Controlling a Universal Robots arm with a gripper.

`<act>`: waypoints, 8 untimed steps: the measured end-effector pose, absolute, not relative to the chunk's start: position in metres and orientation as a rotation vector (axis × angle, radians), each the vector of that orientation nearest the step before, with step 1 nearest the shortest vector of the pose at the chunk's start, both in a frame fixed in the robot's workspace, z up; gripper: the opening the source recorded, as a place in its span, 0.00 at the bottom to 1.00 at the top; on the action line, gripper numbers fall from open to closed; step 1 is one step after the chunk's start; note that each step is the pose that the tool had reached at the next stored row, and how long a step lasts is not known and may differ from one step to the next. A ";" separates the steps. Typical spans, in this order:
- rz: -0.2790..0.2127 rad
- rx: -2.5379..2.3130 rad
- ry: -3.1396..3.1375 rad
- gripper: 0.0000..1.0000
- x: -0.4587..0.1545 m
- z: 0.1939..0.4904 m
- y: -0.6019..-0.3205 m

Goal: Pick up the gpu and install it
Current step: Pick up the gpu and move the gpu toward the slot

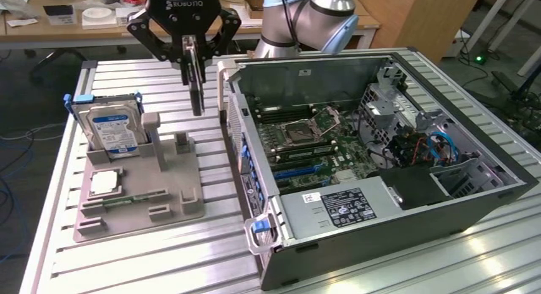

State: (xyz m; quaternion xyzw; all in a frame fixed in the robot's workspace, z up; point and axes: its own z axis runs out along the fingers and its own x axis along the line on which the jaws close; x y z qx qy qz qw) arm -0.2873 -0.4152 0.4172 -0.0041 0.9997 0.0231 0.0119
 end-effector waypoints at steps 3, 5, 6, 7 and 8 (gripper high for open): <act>0.072 -0.013 3.117 0.28 -0.284 0.417 -0.415; 0.072 -0.013 3.117 0.28 -0.281 0.417 -0.415; 0.072 -0.013 3.117 0.28 -0.280 0.417 -0.415; 0.072 -0.013 3.117 0.28 -0.278 0.417 -0.415; 0.072 -0.013 3.117 0.28 -0.277 0.417 -0.415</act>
